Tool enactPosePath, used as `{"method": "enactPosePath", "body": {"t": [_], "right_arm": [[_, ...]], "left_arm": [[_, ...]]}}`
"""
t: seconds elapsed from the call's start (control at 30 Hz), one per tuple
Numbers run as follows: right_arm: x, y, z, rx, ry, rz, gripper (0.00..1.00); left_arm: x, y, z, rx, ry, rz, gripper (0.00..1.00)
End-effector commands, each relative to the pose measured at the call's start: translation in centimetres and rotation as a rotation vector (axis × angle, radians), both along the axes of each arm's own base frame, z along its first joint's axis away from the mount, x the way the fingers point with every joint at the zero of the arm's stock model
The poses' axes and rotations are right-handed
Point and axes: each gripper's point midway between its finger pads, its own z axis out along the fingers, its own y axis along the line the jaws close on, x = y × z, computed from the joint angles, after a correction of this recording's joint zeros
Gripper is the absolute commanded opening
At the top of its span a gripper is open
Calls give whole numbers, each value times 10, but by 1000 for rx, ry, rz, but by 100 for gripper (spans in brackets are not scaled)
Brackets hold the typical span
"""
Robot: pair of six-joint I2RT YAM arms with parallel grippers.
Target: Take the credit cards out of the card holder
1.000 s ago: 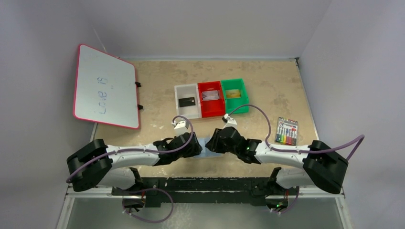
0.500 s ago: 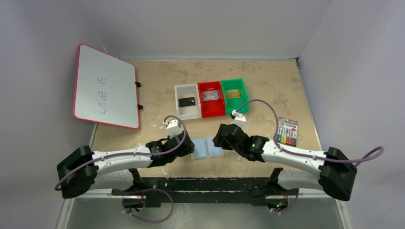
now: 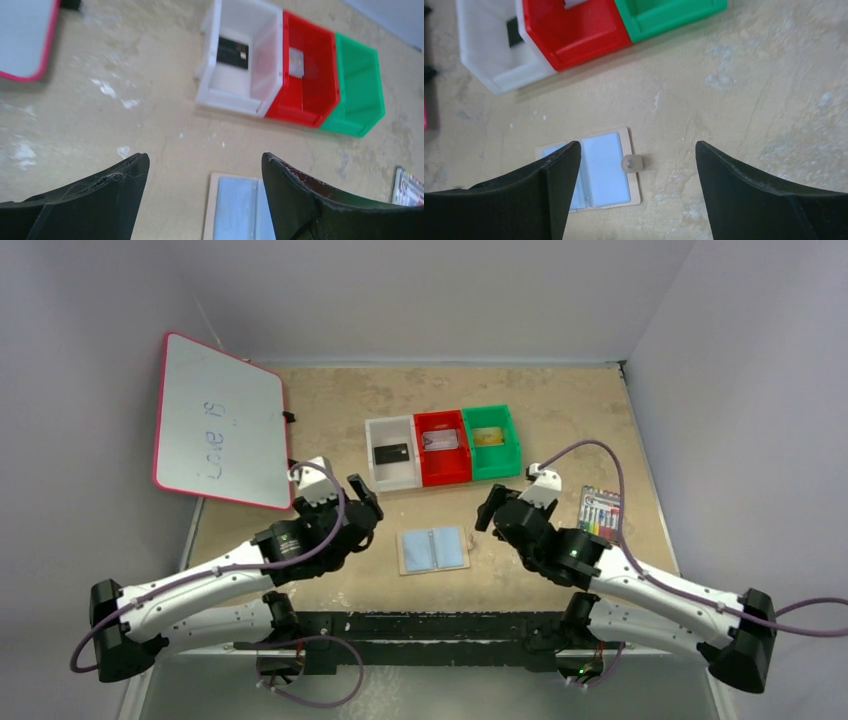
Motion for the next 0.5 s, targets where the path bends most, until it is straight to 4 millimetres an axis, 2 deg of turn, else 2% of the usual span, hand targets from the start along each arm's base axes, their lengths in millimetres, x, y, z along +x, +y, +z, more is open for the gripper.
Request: {"method": "enactPosePath", "body": {"t": [0.0,0.07,0.2,0.37,0.47], "right_arm": [[18,-28,69,-36,-236,-61,91],[21,-36,89,-45,-311,-68,99],[26,-51,118,-88,-420,-105,100],[37,-70,126,-182,-451,-209,100],[60,-73,126,-237,-436,-181,100]], "left_arm": [[4,63,60,168,-140,183,84],[2,82,77,187,-179,259,84],[-5,112,101,254,-225,339,85],[-10,130,115,292,-263,378,86],[-11,133,120,278,-271,382,86]]}}
